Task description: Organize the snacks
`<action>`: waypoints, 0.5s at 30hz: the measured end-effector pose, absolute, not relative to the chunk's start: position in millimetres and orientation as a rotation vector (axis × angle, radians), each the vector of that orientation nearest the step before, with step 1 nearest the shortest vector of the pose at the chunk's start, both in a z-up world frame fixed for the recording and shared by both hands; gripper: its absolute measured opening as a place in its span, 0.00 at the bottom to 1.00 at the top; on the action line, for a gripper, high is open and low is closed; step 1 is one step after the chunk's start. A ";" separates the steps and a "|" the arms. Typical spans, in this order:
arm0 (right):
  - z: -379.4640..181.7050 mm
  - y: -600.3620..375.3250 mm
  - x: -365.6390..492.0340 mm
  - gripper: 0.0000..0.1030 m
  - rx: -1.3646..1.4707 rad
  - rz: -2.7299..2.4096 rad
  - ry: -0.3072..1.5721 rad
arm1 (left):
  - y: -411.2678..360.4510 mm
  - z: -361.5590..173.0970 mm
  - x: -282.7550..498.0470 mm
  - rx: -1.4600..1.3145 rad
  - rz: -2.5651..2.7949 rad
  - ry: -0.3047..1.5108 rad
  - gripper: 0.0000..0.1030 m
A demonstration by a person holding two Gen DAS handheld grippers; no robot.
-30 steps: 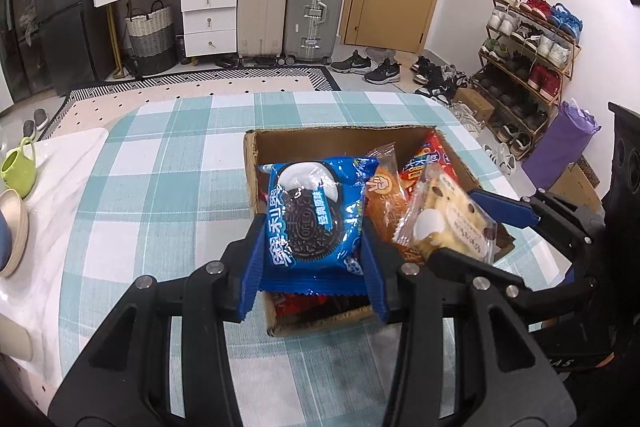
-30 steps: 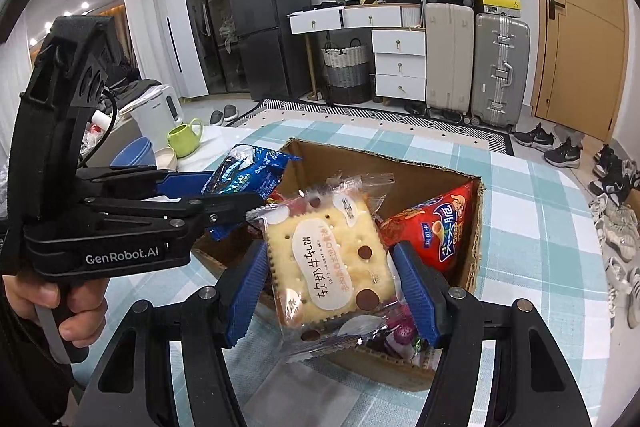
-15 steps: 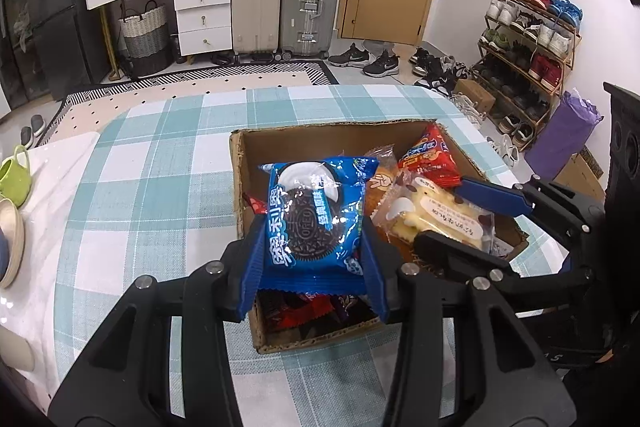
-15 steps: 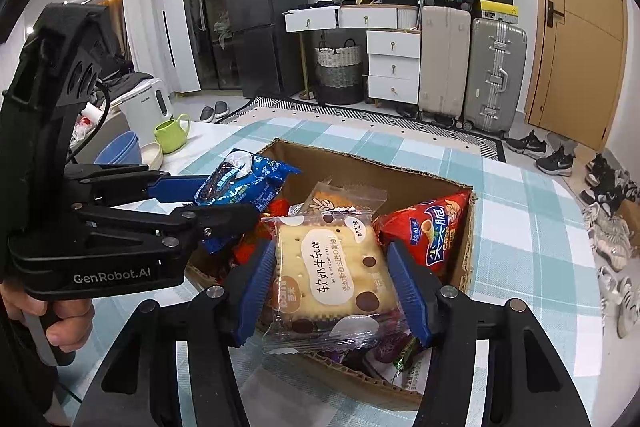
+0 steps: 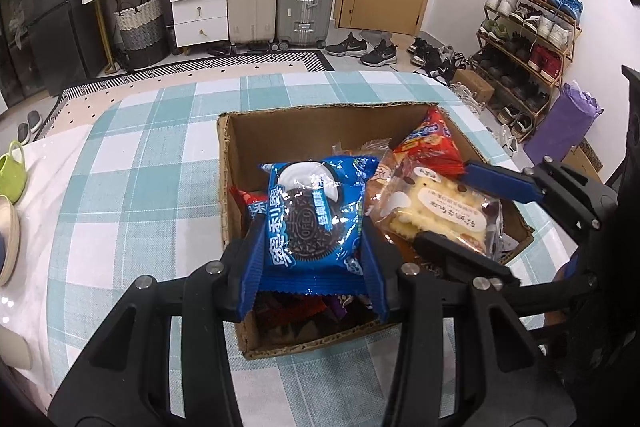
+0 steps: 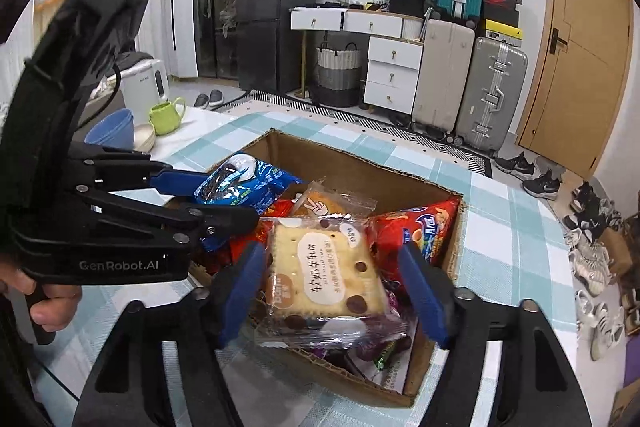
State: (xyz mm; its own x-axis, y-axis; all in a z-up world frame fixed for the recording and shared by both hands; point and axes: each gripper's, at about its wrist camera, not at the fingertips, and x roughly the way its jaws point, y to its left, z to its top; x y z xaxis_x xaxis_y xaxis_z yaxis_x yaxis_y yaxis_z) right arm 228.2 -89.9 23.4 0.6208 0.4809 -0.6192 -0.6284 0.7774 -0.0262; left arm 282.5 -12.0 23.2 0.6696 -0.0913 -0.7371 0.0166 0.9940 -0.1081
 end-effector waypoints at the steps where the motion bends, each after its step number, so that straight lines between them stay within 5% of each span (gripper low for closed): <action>1: 25.4 -93.0 226.1 0.80 -0.239 0.649 0.626 | -12.3 23.9 282.5 -0.094 -0.062 0.836 0.40; 5: 32.7 -107.2 215.0 0.88 -0.204 0.631 0.604 | -10.6 23.6 278.3 -0.100 -0.064 0.833 0.43; 7: 35.1 -115.2 211.0 0.99 -0.174 0.627 0.603 | -10.3 25.5 273.1 -0.100 -0.058 0.824 0.56; 12: 41.3 -135.4 198.3 0.99 -0.087 0.623 0.588 | -6.8 35.4 252.5 -0.128 -0.065 0.773 0.80; 15: 41.1 -146.2 191.7 0.99 -0.041 0.614 0.586 | -4.5 41.3 239.1 -0.129 -0.061 0.736 0.83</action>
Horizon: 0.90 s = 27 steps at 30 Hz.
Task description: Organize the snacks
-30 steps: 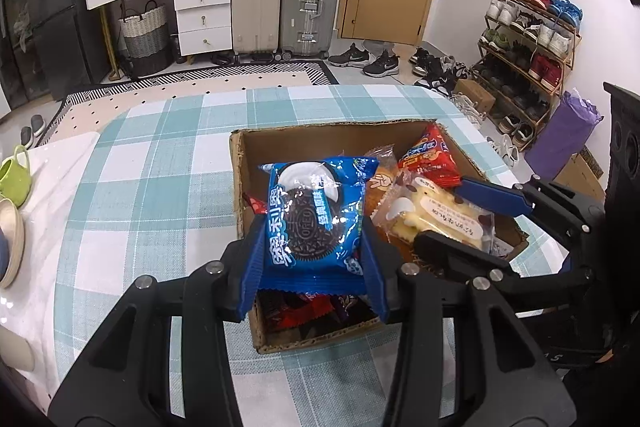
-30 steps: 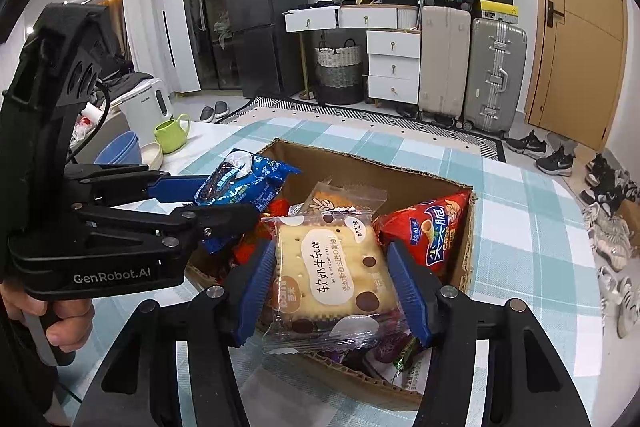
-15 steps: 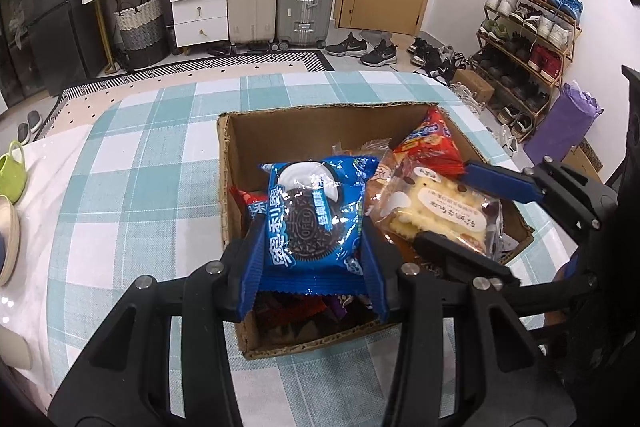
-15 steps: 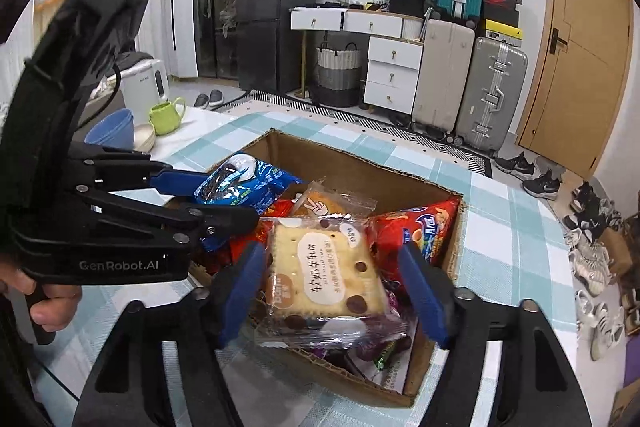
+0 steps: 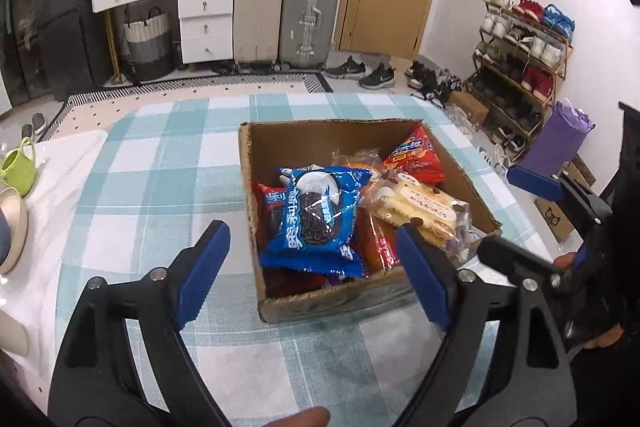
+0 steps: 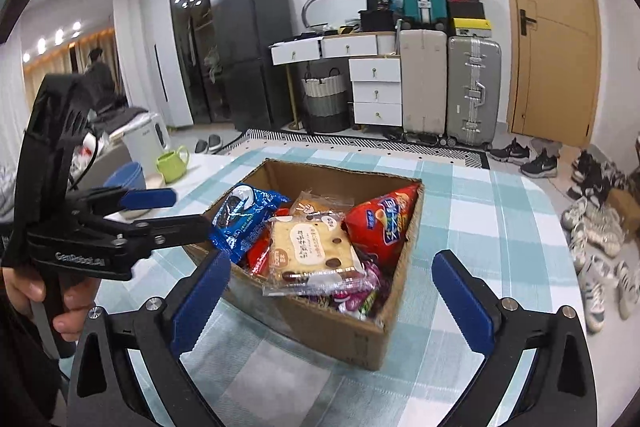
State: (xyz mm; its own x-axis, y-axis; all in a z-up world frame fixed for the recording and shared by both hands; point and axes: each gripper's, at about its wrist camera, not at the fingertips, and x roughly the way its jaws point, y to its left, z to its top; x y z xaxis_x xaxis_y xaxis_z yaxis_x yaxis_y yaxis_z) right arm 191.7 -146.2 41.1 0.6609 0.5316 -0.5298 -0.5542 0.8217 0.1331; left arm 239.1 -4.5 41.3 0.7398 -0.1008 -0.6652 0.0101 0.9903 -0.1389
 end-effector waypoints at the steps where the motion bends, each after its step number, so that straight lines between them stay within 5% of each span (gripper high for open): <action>1: 41.7 -148.0 189.4 0.99 -0.031 0.611 0.582 | -3.1 41.7 234.4 -0.135 -0.058 0.728 0.84; 3: 41.5 -153.8 183.7 0.99 -0.008 0.615 0.572 | 0.0 42.6 224.3 -0.144 -0.050 0.711 1.00; 27: 16.6 -159.7 129.7 0.99 0.014 0.615 0.420 | 14.2 0.1 133.6 -0.130 0.057 0.510 0.99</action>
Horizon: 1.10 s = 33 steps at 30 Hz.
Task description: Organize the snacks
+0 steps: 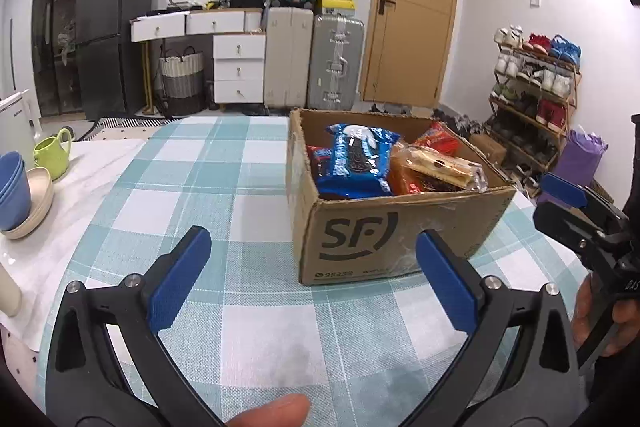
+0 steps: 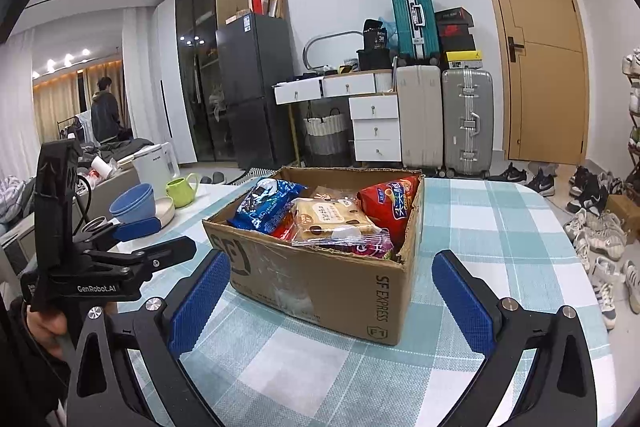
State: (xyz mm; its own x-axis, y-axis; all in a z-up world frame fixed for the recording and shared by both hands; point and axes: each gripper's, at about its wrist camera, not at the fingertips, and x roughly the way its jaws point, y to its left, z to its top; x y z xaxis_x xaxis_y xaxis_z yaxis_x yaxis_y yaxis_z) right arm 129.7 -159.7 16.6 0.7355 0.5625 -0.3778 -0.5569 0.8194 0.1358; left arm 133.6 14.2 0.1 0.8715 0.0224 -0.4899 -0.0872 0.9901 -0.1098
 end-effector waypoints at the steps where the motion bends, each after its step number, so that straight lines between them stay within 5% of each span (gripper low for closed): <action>1: 16.4 -160.6 129.4 0.99 0.014 0.615 0.416 | 14.7 -1.3 132.8 -0.131 0.062 0.498 0.99; 33: -4.9 -148.0 117.7 1.00 -0.073 0.589 0.326 | 12.0 -21.4 139.7 -0.122 0.056 0.431 0.99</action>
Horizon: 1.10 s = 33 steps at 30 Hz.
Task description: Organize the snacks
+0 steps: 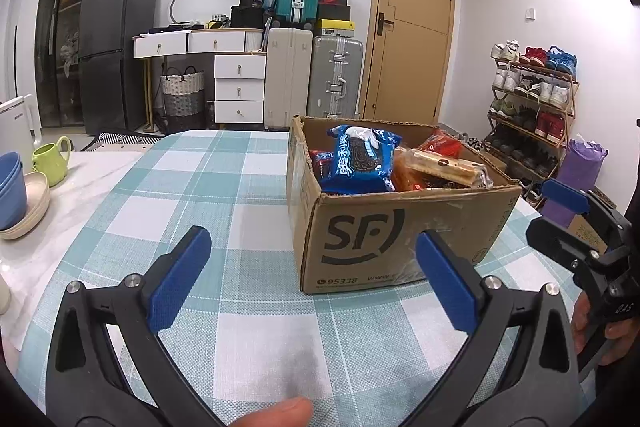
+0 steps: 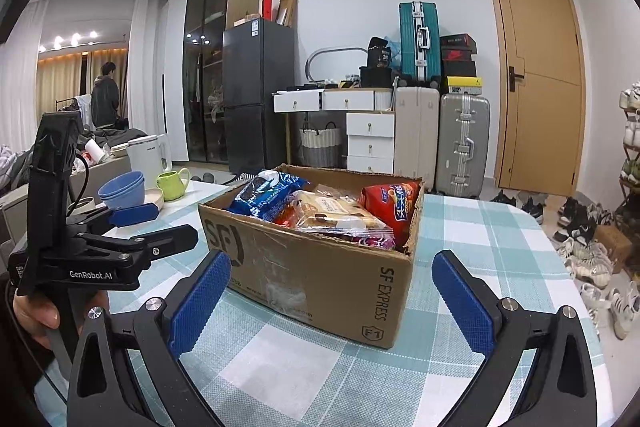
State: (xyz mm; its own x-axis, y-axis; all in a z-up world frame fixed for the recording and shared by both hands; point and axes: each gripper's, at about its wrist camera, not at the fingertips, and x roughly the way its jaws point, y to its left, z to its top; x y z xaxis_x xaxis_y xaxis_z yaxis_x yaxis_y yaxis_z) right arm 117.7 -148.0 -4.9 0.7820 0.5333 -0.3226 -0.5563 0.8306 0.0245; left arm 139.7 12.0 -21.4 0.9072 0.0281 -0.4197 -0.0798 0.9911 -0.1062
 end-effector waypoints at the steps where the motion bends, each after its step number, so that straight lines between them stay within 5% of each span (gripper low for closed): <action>1: -5.2 -147.0 117.9 1.00 -0.076 0.591 0.325 | 12.0 -21.0 139.3 -0.122 0.055 0.428 0.99; 33: -6.4 -148.9 115.9 1.00 -0.062 0.592 0.330 | 12.1 -22.3 141.4 -0.120 0.056 0.420 0.99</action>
State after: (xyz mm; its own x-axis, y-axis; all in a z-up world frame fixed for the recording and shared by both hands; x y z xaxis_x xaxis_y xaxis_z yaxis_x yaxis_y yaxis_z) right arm 115.9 -148.9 -6.4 0.7794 0.5372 -0.3226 -0.5569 0.8298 0.0362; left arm 141.4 12.1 -22.3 0.9117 0.0292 -0.4097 -0.0788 0.9914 -0.1046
